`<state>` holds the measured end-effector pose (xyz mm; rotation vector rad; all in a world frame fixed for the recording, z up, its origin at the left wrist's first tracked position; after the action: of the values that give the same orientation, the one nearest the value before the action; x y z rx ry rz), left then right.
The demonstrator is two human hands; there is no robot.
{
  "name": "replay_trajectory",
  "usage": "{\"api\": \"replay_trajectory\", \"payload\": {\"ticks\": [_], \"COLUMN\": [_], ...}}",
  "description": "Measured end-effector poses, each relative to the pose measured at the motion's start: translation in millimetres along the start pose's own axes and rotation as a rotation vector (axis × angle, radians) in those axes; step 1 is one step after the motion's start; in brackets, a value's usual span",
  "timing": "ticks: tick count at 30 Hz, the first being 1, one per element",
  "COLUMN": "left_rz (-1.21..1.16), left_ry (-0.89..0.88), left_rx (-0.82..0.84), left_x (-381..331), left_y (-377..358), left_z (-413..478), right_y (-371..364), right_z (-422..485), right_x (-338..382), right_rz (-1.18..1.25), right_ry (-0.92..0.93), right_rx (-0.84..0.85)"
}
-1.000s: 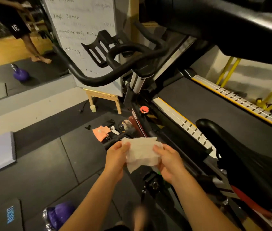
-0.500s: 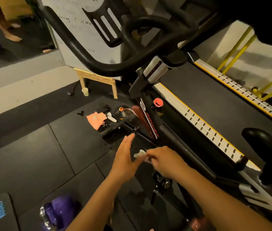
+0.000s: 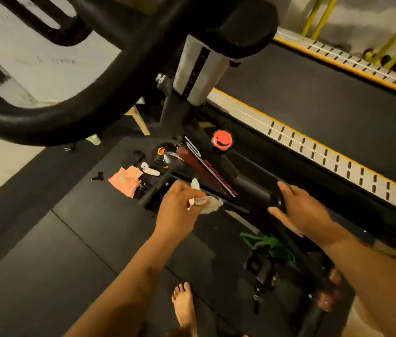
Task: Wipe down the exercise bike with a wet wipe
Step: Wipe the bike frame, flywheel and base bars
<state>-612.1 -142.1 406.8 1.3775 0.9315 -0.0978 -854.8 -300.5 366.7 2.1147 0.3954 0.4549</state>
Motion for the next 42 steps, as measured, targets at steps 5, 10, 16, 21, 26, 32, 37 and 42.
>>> {"api": "replay_trajectory", "payload": {"ticks": [5, 10, 16, 21, 26, 32, 37, 42], "left_rz": [-0.138, -0.106, -0.675, -0.785, -0.617, -0.406, -0.259, 0.052], "left_ry": [-0.065, -0.083, 0.096, -0.112, -0.266, -0.158, -0.095, -0.368], "left_rx": [-0.172, -0.681, -1.181, -1.216, -0.945, -0.837, -0.738, -0.859], "left_x": [1.9, 24.2, 75.0, 67.4, 26.5, 33.0, -3.6, -39.5], "left_y": [-25.6, -23.9, -40.8, -67.6, -131.7, -109.9, -151.6, -180.6], "left_z": [66.1, 99.3, 123.3, 133.3, 100.2, 134.3, 104.7, 57.8], "right_y": [-35.7, -42.3, -38.0, -39.9, -37.8, -35.9, -32.4, -20.3], "right_z": [31.2, 38.3, 39.5, 41.4, 36.9, 36.7, 24.8, -29.1], "right_x": [-9.6, -14.2, -12.0, -16.2, -15.6, -16.9, -5.6, -30.5], "right_rz": [-0.036, -0.077, 0.030, 0.017, -0.014, 0.052, 0.017, 0.207], "right_ry": [0.068, 0.109, 0.226, 0.311, 0.315, 0.299, 0.382, 0.442], "right_rx": [-0.117, -0.210, -0.324, -0.561, -0.578, -0.579, -0.658, -0.907]}}
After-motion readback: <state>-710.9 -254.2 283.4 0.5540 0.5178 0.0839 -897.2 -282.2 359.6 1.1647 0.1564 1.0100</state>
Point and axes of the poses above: each hand's wrist, its own z-axis towards the middle knuckle, its own y-axis out of the back of the hand, x = y × z, the point moved 9 cm from there along z, towards the middle knuckle, and after that the axes turned 9 degrees about z, right-handed, at the moved point
